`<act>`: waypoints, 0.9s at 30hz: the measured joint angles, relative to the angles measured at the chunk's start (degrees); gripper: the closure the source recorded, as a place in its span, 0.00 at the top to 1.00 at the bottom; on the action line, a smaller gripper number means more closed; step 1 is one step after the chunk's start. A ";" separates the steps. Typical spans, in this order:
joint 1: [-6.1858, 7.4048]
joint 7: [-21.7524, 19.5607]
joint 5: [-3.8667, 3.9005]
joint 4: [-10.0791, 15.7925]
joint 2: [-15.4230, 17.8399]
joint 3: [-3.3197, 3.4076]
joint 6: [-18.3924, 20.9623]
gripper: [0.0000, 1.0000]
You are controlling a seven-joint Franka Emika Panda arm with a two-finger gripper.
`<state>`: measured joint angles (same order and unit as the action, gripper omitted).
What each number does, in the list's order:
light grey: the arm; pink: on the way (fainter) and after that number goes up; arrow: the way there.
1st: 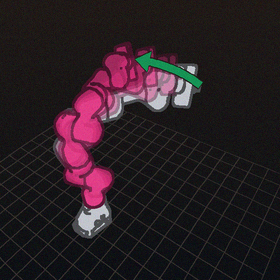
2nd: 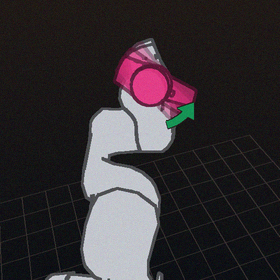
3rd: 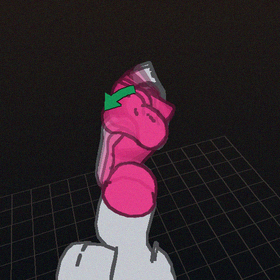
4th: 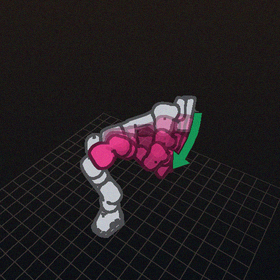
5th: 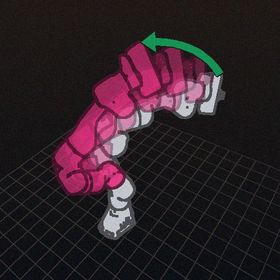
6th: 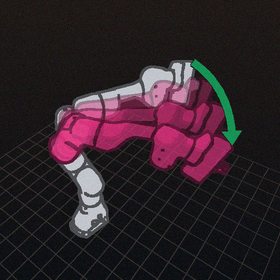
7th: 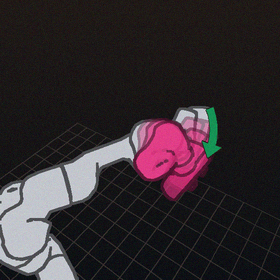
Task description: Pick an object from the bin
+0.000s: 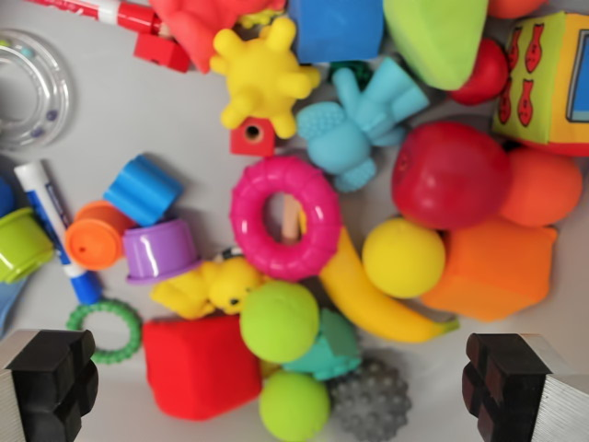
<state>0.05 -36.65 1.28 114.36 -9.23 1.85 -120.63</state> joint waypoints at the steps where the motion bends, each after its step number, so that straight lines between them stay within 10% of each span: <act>1: 0.01 0.34 0.00 0.16 0.00 -0.05 -0.19 1.00; 27: 0.66 10.25 0.19 5.26 -0.27 -1.32 -6.12 1.00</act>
<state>0.71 -26.40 1.47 119.62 -9.50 0.53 -126.75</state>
